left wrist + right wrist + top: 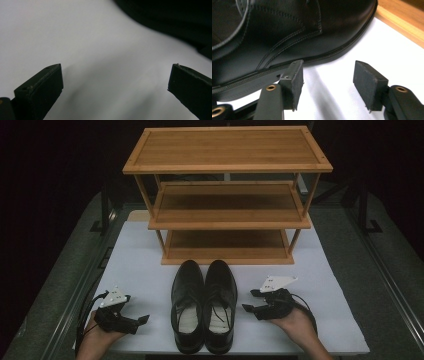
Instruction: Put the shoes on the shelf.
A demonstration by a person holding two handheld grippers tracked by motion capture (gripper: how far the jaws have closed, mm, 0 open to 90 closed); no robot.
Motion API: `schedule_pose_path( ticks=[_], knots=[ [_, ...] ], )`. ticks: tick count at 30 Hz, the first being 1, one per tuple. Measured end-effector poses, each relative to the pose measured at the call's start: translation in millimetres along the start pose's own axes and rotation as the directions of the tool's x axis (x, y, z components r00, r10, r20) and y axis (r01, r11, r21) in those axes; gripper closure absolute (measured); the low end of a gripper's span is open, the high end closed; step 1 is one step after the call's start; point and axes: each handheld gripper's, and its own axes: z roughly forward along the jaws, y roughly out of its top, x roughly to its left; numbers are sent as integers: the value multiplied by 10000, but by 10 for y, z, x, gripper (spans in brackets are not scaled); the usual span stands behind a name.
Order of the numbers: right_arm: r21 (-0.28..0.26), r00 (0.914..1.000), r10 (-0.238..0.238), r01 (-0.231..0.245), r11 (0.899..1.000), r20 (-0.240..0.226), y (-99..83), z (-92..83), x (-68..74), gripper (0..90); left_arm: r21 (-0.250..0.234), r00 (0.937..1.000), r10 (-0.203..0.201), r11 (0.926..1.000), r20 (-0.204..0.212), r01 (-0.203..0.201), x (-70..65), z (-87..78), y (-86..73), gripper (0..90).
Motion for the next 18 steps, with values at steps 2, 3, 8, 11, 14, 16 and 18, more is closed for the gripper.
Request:
schedule_pose_path(
  ticks=[2,3,8,11,14,16,18],
  knots=[
    [-15,10000,-37,37,10000,86,29,-29,-11,407,-75,9999,60,10000,136,-59,-41,-11,59,0],
    [-45,10000,-8,9,10000,69,42,-42,-16,425,-147,9998,118,9998,182,-115,-69,-22,98,0],
    [-381,10000,-84,86,9992,35,108,-101,-12,426,-544,9967,547,9972,604,-514,-213,-116,325,116],
    [-495,9999,-30,24,9988,-129,161,-124,9,426,-732,9955,782,9946,540,-742,-281,-157,441,151],
    [-575,9998,42,-53,9983,-199,212,-144,27,425,-844,9932,899,9929,733,-836,-316,-176,533,159],
    [-649,9996,42,-59,9979,-275,257,-160,43,425,-915,9905,1062,9909,873,-982,-342,-190,596,202],
    [-708,9995,-3,-20,9975,-323,298,-174,62,426,-994,9886,1137,9896,986,-1040,-373,-193,663,221]
  ],
)
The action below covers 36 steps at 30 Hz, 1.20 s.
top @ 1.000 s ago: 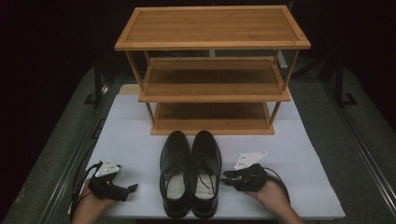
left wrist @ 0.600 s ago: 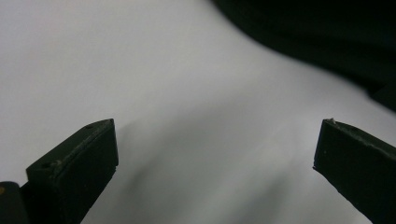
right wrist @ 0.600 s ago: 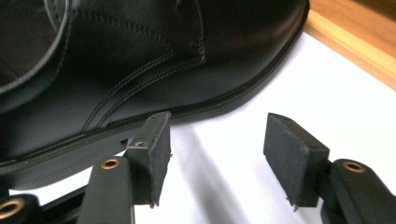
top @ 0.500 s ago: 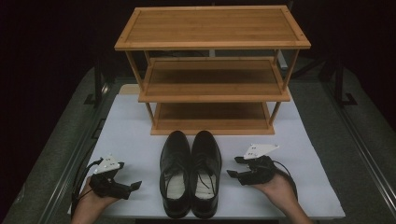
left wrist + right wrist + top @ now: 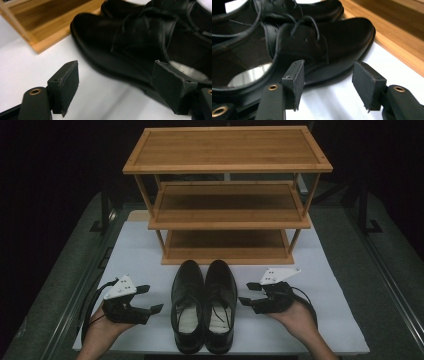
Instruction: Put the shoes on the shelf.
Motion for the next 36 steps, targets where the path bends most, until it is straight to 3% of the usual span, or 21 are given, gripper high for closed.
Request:
schedule_pose_path(
  ticks=[10,19,31,36],
  knots=[
    [-52,9988,-58,55,10000,-488,203,38,86,431,-183,9986,262,9995,455,-254,-69,99,229,314],
    [-11,9962,-214,214,9998,-840,323,177,158,431,-85,9944,549,9985,897,-544,-151,278,371,318],
    [51,9930,-217,224,9997,-1161,377,291,221,429,56,9911,645,9978,1161,-656,-175,417,365,331],
    [321,9945,-271,305,9990,-1011,333,337,221,446,136,9874,623,9978,1453,-650,-184,475,321,404]
  ],
)
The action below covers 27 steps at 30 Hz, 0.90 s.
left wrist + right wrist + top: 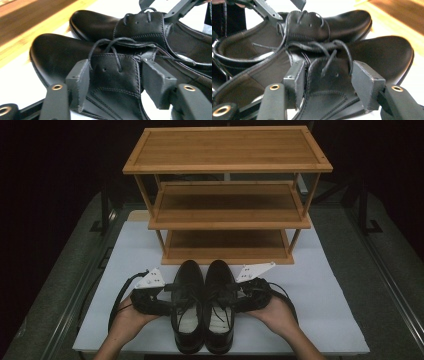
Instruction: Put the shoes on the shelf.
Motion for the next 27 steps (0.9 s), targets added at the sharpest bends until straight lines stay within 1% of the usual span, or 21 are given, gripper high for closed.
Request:
schedule_pose_path(
  ticks=[2,4,5,6,8,12,16,19,21,24,27],
  knots=[
    [56,9999,53,-53,10000,-96,-29,26,-2,471,59,9998,98,9999,159,-99,-10,10,-7,453],
    [134,9999,34,-32,9999,-155,-44,54,5,509,70,9998,130,9999,120,-131,-18,16,-10,478],
    [95,9999,8,-7,10000,-139,-47,57,10,530,106,9998,217,9997,7,-218,-19,13,-14,513],
    [83,9998,16,-15,10000,-184,-46,52,14,550,101,9997,259,9996,9,-259,-13,8,-18,559],
    [46,9997,-42,43,10000,-235,-45,37,22,615,115,9997,225,9997,111,-227,-10,-2,-20,590],
    [23,9995,-183,183,9998,-276,-46,20,44,714,352,9986,515,9981,-93,-512,-66,-28,10,704],
    [23,9992,-302,303,9995,-256,-50,13,57,791,393,9989,459,9982,-130,-454,-77,-35,12,784],
    [19,9991,-338,339,9994,-255,-61,13,60,839,457,9994,334,9984,-38,-332,-69,-35,10,827],
    [13,9991,-337,337,9994,-275,-67,18,56,859,468,9995,298,9985,-66,-294,-73,-31,7,853],
    [-26,9989,-333,332,9994,-344,-72,24,47,864,400,9997,228,9989,-78,-225,-74,-28,2,862],
    [-153,9991,-299,294,9994,-295,-80,12,44,863,225,9996,150,9996,-227,-145,-82,-43,-7,862]
  ],
)
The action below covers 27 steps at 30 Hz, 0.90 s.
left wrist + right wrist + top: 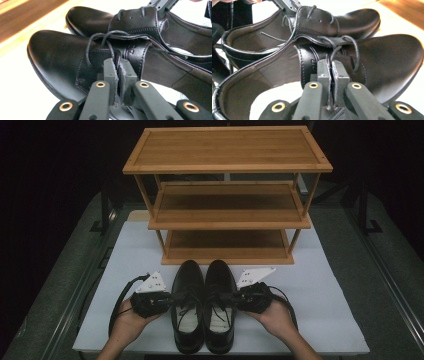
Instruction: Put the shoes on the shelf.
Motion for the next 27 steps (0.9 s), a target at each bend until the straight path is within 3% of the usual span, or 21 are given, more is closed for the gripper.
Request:
schedule_pose_path(
  ticks=[4,12,19,27],
  knots=[
    [-211,9989,-34,44,9998,472,-5,-59,-7,863,-115,9989,1,9999,-468,-6,6,-45,1,867],
    [-331,9962,41,-13,9995,867,1,-141,-99,867,-378,9931,-187,9992,-1161,144,88,-146,39,874],
    [-553,9923,138,-70,9984,1229,0,-277,-188,868,-765,9915,-288,9969,-1272,192,147,-170,124,875],
    [-901,9856,474,-330,9954,1623,-5,-494,-389,868,-1152,9907,-167,9933,-1352,10,216,-92,379,875]
  ],
)
